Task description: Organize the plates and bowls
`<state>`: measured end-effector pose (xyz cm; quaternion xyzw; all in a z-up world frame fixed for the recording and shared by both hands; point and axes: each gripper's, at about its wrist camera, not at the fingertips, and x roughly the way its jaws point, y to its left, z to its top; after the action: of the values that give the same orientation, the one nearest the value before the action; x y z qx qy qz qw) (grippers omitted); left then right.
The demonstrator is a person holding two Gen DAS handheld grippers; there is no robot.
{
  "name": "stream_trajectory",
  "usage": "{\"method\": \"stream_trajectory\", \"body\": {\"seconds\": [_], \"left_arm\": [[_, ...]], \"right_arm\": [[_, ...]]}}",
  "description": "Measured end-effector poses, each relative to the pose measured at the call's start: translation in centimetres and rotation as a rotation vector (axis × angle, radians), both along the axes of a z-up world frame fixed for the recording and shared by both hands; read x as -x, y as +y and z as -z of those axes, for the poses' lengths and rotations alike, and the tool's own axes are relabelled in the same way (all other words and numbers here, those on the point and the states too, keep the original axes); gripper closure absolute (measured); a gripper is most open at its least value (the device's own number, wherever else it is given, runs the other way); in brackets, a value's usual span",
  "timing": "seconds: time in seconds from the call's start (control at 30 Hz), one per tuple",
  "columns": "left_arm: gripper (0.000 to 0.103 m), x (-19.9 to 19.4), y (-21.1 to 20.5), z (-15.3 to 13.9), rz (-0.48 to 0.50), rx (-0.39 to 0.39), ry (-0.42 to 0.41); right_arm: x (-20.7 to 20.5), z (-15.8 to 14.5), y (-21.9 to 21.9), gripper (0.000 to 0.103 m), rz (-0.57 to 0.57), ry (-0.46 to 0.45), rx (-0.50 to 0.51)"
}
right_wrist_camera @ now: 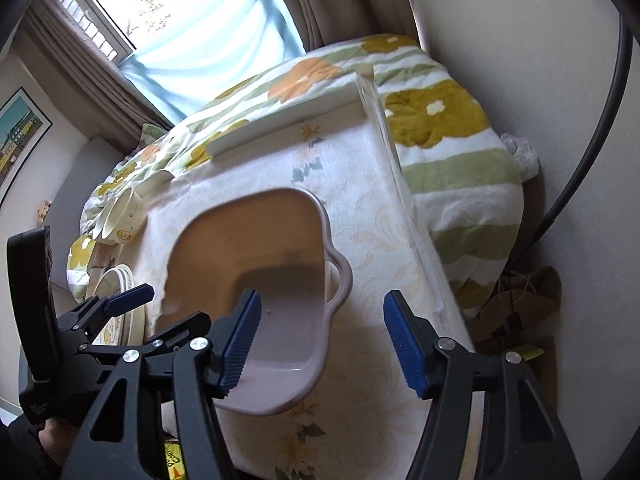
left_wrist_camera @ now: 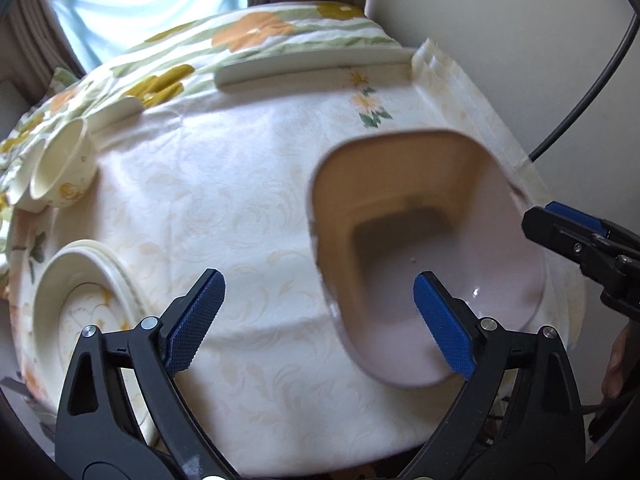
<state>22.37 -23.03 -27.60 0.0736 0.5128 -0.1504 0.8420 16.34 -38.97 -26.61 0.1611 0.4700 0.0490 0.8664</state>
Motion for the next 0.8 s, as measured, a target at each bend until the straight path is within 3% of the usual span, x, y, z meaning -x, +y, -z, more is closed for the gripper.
{"method": "stream_trajectory", "body": {"seconds": [0.2, 0.23, 0.3, 0.37, 0.63, 0.8], "left_arm": [[0.008, 1.7, 4.3, -7.3, -0.092, 0.026, -0.133], [0.005, 1.9, 5.4, -8.7, -0.118, 0.028, -0.164], [0.0, 2.0, 7.3, -10.9, -0.172, 0.02, -0.221], [0.0, 1.8, 9.6, -12.5, -0.221, 0.023, -0.263], [0.0, -1.7, 20.9, -14.4, -0.352, 0.093, -0.255], [0.0, -5.6, 26.8, -12.6, -0.405, 0.128, -0.179]], "right_arm": [[-0.2, -6.2, 3.0, 0.042, -0.13, -0.123, 0.047], [-0.4, -7.0, 3.6, 0.038, -0.151, -0.144, 0.048], [-1.1, -8.9, 5.4, 0.01, -0.203, -0.196, 0.031], [-1.9, -10.3, 7.2, 0.007, -0.248, -0.243, 0.002], [-7.1, -12.3, 16.4, 0.007, -0.321, -0.232, 0.05], [-11.8, -11.5, 21.6, 0.007, -0.338, -0.17, 0.054]]}}
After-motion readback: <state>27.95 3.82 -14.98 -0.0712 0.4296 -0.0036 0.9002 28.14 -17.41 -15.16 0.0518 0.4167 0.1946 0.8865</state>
